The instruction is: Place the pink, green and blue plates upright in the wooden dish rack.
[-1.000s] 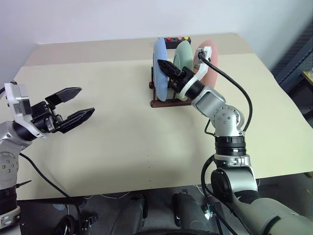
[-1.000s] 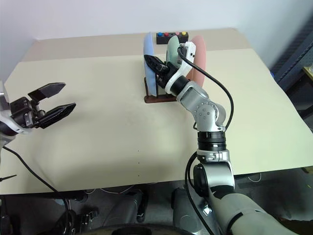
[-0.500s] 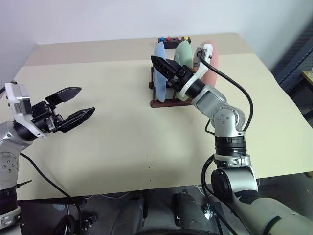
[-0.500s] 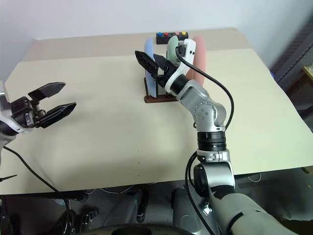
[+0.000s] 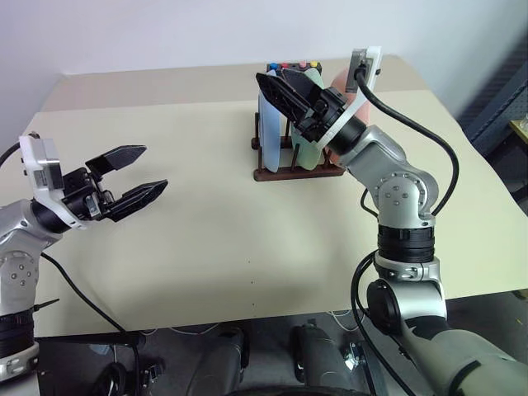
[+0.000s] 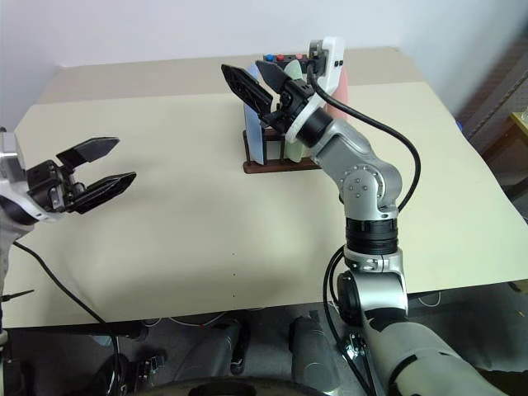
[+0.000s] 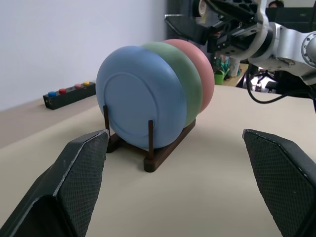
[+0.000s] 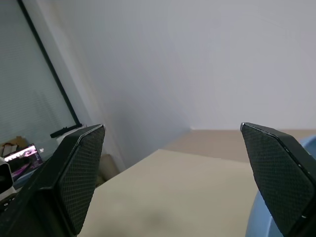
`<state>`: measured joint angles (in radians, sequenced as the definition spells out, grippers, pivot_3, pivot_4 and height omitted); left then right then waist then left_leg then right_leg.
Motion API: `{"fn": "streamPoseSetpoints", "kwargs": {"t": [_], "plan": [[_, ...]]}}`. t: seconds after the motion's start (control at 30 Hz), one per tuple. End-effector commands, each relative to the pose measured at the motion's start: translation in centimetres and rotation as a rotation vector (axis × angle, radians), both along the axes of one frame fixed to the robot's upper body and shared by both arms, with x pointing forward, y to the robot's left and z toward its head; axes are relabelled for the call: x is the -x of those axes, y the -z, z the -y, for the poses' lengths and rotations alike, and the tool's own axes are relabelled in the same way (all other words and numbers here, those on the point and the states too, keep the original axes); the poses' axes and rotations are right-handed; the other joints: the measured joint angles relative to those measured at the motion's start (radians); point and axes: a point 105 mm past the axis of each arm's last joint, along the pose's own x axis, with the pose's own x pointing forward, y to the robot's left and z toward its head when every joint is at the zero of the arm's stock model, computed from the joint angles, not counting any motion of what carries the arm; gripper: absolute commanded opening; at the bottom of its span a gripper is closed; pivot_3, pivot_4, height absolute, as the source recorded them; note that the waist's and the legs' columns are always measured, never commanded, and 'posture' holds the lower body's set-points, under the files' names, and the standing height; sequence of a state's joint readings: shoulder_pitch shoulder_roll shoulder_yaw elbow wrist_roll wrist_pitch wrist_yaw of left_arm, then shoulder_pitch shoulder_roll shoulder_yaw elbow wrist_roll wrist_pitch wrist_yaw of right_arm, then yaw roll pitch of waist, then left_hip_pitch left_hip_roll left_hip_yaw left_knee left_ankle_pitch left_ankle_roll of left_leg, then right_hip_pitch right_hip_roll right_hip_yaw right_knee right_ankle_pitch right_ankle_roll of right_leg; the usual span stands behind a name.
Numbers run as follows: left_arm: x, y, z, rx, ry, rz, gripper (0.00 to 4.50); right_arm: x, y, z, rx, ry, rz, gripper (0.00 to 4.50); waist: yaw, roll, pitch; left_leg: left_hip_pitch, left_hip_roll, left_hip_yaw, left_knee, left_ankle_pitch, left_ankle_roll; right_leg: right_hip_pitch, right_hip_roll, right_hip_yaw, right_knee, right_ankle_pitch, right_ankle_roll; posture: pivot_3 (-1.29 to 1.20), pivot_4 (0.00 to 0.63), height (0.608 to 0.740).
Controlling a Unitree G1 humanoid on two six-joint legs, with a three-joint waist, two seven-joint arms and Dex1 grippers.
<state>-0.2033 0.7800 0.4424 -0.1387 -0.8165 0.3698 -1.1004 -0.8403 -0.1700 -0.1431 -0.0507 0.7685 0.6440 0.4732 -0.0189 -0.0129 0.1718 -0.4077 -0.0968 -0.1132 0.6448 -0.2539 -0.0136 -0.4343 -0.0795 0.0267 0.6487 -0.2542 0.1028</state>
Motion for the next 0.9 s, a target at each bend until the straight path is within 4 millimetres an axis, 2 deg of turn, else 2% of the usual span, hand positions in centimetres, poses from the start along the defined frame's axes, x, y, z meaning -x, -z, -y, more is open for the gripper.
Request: {"fn": "streamPoseSetpoints", "kwargs": {"t": [0.03,0.1,0.17,0.3,0.5,0.6,0.67,0.9], "plan": [[0.1,-0.8,0.3,-0.005,0.014,0.031,4.5,2.3,-3.9,1.3,-0.06,-0.002,0.183,4.48,0.002,0.0,0.0,0.0,0.0,0.0,0.0,0.0,0.0,0.0,0.0,0.0,0.0,0.0,0.0,0.0,0.15,0.74],[0.0,-0.9,0.3,-0.009,0.019,0.031,4.5,3.1,-4.5,2.5,-0.044,0.015,0.256,4.48,0.004,0.0,0.0,0.0,0.0,0.0,0.0,0.0,0.0,0.0,0.0,0.0,0.0,0.0,0.0,0.0,0.15,0.74],[0.0,-0.8,0.4,-0.011,0.028,0.025,4.5,3.8,-4.2,3.4,0.004,0.013,0.304,4.48,0.006,0.0,0.0,0.0,0.0,0.0,0.001,0.0,0.0,0.0,0.0,0.0,0.0,0.0,0.0,0.0,0.15,0.74],[-0.1,-0.3,0.6,-0.037,0.042,0.018,4.5,6.3,-0.9,4.7,0.269,-0.064,0.403,4.48,0.009,0.0,0.0,0.0,0.0,-0.001,0.001,-0.001,0.002,0.002,0.0,-0.001,-0.002,0.0,0.0,0.0,0.15,0.74],[0.5,2.3,0.0,-0.134,0.041,-0.038,4.5,7.9,2.2,6.1,0.51,-0.133,0.442,4.48,-0.003,0.003,0.001,0.001,0.001,0.001,0.0,-0.002,0.003,0.002,0.0,0.0,-0.001,0.0,0.0,0.0,0.15,0.74],[0.6,2.9,0.7,-0.173,0.056,-0.039,4.5,9.0,4.4,6.9,0.616,-0.207,0.44,4.48,0.009,0.002,0.001,0.001,0.001,0.001,0.001,-0.002,0.003,0.002,0.0,0.0,-0.002,0.0,0.0,0.0,0.15,0.74],[0.6,2.8,1.3,-0.173,0.078,-0.037,4.5,9.7,5.2,7.1,0.625,-0.241,0.438,4.48,0.017,0.002,0.001,0.001,0.001,0.0,0.002,-0.002,0.004,0.004,-0.001,-0.001,-0.004,0.0,0.0,0.0,0.15,0.74],[-0.1,3.2,2.8,-0.176,0.151,-0.064,4.5,10.5,5.6,7.6,0.651,-0.2,0.413,4.48,0.03,0.002,0.001,0.001,0.0,0.0,0.003,-0.003,0.005,0.005,-0.002,-0.001,-0.004,0.0,0.0,0.0,0.15,0.74]]}}
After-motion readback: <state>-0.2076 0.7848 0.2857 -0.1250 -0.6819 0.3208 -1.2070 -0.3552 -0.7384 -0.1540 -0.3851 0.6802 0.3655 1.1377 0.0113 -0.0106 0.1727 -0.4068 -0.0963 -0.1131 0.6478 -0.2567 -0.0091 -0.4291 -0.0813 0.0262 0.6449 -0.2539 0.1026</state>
